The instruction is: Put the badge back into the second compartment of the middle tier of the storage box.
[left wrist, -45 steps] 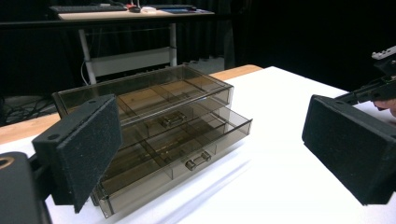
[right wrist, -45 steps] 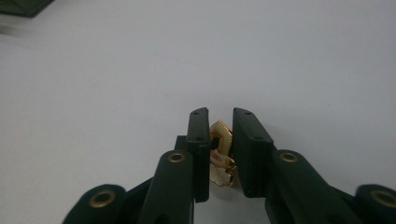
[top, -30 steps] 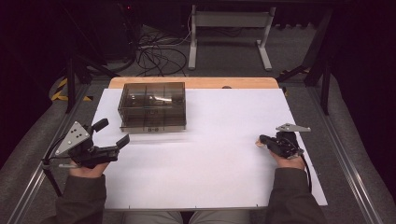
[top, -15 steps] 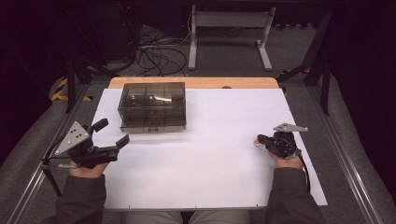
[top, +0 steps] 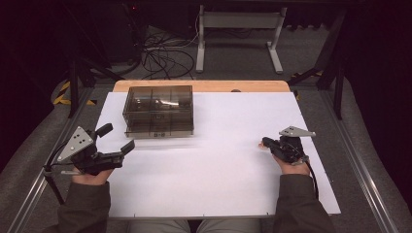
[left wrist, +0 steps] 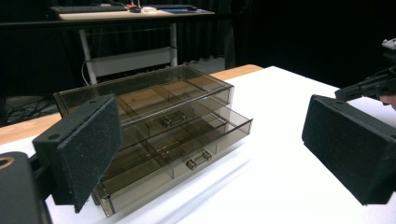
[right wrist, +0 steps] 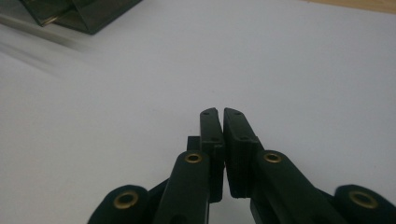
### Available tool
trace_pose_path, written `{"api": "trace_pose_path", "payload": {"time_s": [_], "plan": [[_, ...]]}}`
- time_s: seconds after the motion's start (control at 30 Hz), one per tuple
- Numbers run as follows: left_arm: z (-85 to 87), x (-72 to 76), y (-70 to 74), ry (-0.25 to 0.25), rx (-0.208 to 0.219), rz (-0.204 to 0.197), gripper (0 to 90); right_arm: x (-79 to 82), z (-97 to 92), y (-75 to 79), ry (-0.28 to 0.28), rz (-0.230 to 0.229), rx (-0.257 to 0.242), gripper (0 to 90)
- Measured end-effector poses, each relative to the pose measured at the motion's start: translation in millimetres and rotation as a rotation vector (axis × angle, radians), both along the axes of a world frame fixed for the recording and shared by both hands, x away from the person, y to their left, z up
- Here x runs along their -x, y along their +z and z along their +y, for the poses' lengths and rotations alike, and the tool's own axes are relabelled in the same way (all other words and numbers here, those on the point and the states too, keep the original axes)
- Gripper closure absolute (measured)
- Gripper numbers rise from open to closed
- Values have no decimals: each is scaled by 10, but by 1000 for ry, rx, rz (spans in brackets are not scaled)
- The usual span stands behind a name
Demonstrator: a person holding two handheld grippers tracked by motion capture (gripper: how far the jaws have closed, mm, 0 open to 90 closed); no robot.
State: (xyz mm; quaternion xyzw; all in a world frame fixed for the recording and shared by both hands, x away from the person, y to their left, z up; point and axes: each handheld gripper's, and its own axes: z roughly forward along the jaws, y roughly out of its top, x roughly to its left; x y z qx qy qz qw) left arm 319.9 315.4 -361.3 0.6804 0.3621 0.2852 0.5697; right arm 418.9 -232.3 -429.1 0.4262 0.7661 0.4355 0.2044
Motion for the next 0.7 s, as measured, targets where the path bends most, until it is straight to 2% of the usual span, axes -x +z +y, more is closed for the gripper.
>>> {"api": "trace_pose_path", "payload": {"time_s": [0.23,0.5,0.7], "plan": [[-4,1,3,-4,-3,2,58,11,141,101,31,-46,-29,875],[-2,5,6,-3,-1,-1,59,21,271,147,59,-75,-39,875],[-3,1,-2,-1,2,1,58,14,407,187,79,-96,-66,875]]}}
